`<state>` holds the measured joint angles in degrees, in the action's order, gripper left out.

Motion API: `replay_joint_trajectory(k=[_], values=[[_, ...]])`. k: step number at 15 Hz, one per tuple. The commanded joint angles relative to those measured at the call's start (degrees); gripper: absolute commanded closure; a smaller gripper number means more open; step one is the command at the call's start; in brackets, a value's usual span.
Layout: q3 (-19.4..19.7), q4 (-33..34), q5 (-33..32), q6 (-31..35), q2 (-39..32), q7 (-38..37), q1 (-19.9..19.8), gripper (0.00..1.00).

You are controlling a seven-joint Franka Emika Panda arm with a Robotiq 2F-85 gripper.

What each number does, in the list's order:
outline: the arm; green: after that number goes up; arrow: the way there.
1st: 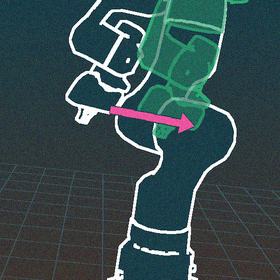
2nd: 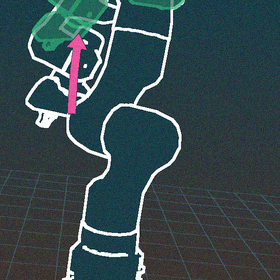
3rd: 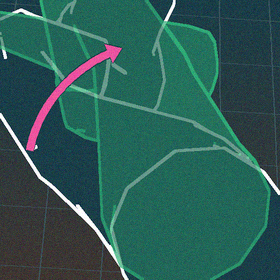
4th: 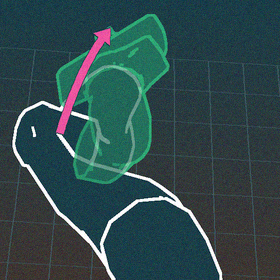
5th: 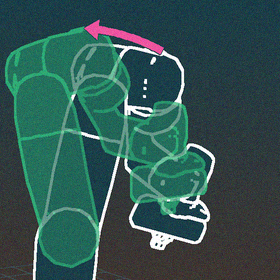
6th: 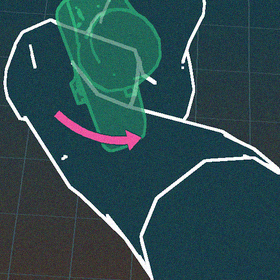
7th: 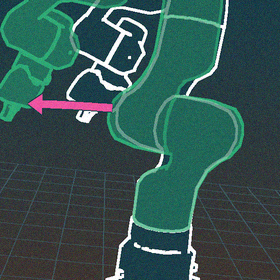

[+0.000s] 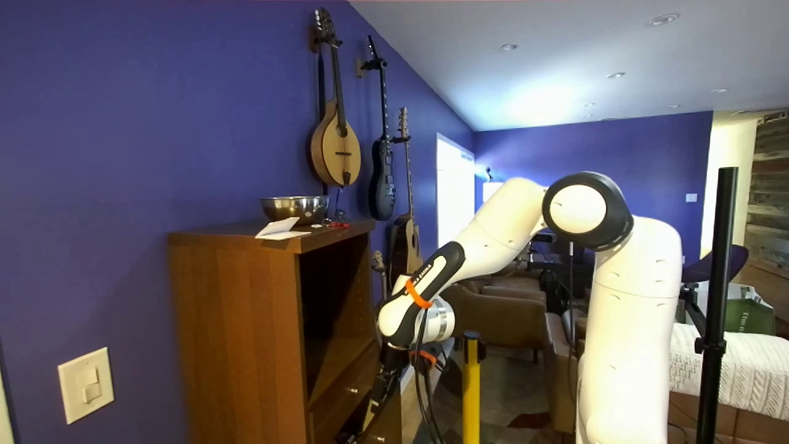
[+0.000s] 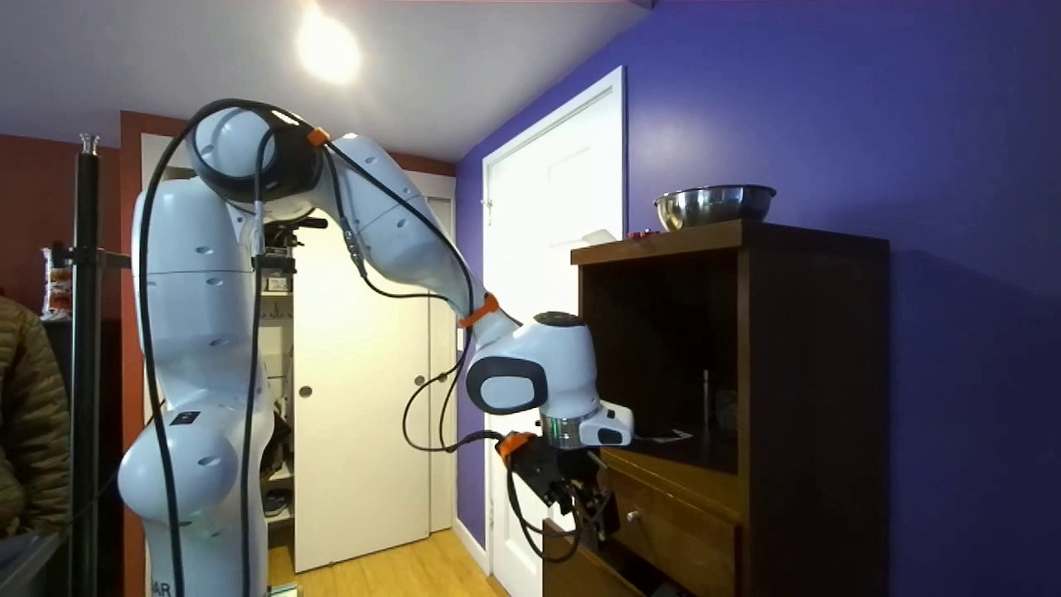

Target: Open the second drawer

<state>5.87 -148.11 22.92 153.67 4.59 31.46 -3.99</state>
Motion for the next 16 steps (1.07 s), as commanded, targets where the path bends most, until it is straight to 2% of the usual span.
replay_joint_trajectory(k=[1,5,7,10,11,15,16], values=[[-1.7,1.5,-0.7,2.8,-3.2,-8.5,2.4,0.00],[-3.5,3.5,-2.8,9.6,-8.4,-14.1,3.2,0.00],[-3.6,4.2,-3.7,12.8,-10.9,-13.8,3.9,0.00],[-2.1,5.1,-10.1,13.1,-13.8,-14.7,4.4,0.00],[-3.4,5.4,-13.1,13.6,-14.7,-16.4,2.7,0.00],[1.1,6.2,-28.3,11.0,-15.6,-25.5,4.7,0.00],[5.5,6.6,-33.4,8.8,-15.2,-28.8,8.0,0.00]])
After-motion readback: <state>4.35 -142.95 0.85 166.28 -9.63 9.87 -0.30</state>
